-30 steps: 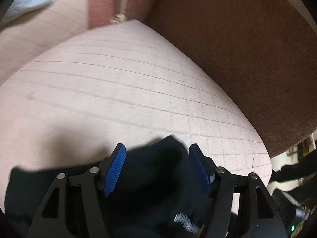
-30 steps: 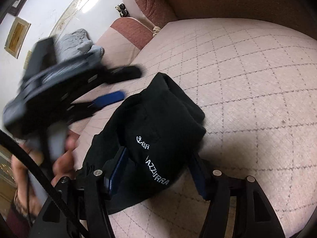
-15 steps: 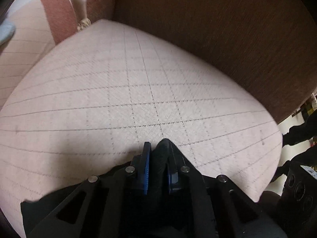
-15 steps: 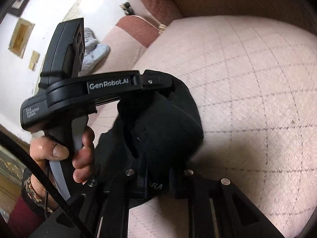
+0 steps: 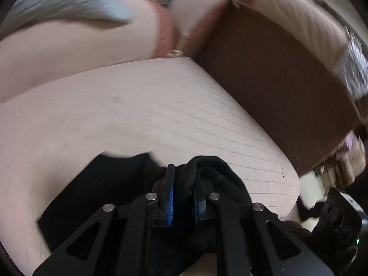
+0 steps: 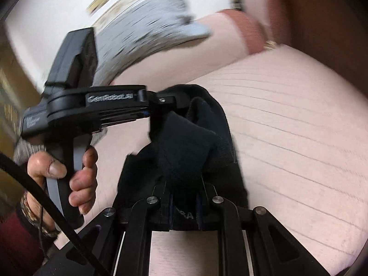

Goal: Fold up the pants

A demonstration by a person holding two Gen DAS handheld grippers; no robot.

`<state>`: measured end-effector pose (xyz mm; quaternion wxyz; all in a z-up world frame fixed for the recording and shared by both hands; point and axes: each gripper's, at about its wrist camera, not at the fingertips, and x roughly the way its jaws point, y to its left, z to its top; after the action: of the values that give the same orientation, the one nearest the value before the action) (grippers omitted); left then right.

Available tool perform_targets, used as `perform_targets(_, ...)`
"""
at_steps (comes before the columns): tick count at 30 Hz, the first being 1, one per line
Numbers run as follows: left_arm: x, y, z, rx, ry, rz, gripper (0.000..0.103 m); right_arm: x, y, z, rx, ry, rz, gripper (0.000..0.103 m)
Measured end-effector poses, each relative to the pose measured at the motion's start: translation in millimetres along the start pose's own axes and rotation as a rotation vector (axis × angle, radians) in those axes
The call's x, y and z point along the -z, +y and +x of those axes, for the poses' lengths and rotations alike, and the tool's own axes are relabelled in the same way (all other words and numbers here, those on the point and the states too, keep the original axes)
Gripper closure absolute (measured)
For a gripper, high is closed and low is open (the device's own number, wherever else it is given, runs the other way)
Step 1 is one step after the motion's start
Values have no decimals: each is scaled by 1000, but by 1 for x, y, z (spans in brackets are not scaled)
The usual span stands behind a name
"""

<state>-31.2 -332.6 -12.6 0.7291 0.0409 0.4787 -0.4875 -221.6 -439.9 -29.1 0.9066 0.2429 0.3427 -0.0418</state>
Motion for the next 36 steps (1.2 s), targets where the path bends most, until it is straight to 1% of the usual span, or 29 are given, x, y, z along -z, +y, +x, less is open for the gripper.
perform_targets(4,24,50,-29,11,-50,-120,91,7,51,32,4,64,-145,87)
perform_targets(8,48,88,-41,36,-87,-232,91,14,82,60,16,118,-229,87)
perform_targets(9,52,95,-41,44,-94,-257,91,21,89,61,19,125,-242,87)
perform_targets(12,67,118,-45,60,-117,-320,91,26,100,79,40,155,-286,87)
perform_targets(15,77,132,-45,68,-136,-363,91,27,106,93,47,175,-317,87)
perform_targets(18,85,141,-47,68,-158,-400,91,30,113,100,35,188,-355,85)
perform_targets(19,88,146,-48,63,-167,-420,91,27,114,106,32,192,-370,82)
perform_targets(21,95,154,-54,38,-177,-459,90,28,121,115,24,198,-401,72)
perform_targets(22,100,159,-57,25,-182,-484,85,31,128,117,0,208,-406,64)
perform_targets(23,104,163,-61,16,-188,-501,81,33,131,121,-26,222,-403,60)
perform_targets(24,108,166,-65,8,-200,-518,71,34,133,123,-38,232,-404,59)
perform_targets(25,113,169,-72,3,-216,-536,65,35,136,124,-45,232,-413,53)
perform_targets(26,119,173,-80,-1,-240,-561,63,36,139,125,-61,232,-420,44)
perform_targets(28,132,180,-95,-18,-287,-617,53,38,144,126,-100,240,-410,36)
perform_targets(29,140,184,-104,-30,-313,-657,52,38,145,129,-114,253,-399,35)
perform_targets(32,164,193,-123,-47,-374,-763,52,33,143,125,-131,252,-374,35)
perform_targets(34,176,191,-132,-56,-396,-784,52,24,136,111,-191,259,-331,35)
perform_targets(36,179,179,-135,-89,-397,-759,52,14,129,98,-237,256,-291,35)
